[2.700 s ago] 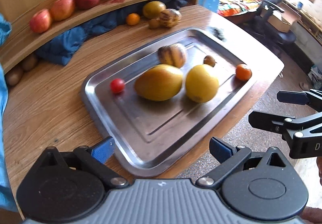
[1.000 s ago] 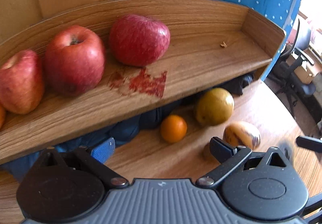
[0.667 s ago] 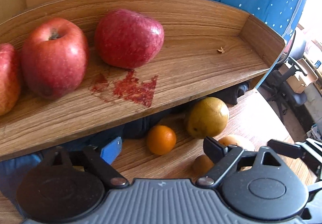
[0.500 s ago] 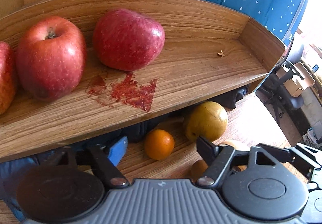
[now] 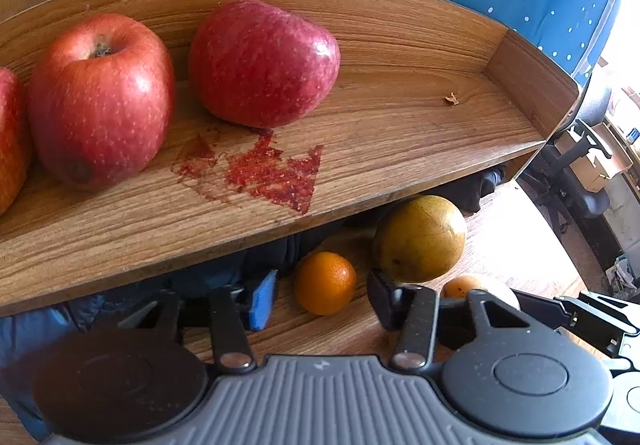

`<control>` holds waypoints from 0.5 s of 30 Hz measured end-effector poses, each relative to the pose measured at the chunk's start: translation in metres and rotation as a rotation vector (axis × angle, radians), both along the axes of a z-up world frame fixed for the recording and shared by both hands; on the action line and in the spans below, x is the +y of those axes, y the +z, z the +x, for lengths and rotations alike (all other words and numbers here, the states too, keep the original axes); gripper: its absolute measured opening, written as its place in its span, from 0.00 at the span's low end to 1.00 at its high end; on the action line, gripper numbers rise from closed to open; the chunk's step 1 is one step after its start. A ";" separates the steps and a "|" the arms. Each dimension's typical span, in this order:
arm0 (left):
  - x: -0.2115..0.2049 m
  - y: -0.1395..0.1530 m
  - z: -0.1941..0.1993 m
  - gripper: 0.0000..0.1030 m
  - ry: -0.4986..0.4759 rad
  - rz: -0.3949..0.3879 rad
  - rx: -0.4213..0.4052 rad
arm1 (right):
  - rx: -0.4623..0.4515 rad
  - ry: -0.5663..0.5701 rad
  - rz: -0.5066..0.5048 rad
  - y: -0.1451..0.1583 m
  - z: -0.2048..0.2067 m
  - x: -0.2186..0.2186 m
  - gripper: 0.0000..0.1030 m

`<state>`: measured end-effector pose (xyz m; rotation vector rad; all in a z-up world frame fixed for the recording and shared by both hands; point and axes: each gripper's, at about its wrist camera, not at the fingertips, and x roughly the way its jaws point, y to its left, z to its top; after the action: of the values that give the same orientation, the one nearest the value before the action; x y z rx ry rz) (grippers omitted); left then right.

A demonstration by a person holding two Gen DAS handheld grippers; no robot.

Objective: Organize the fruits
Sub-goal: 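Grasp the tangerine with left while right grasps the second striped pepino melon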

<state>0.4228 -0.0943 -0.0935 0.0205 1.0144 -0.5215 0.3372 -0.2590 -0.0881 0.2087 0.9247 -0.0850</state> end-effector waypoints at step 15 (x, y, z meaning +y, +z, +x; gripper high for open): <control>-0.004 0.014 -0.018 0.35 -0.038 0.001 -0.026 | -0.050 -0.006 0.015 0.008 -0.022 -0.001 0.54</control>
<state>0.4046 -0.0983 -0.0791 0.0473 0.9907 -0.5537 0.3151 -0.2604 -0.0798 0.2267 0.8748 -0.0778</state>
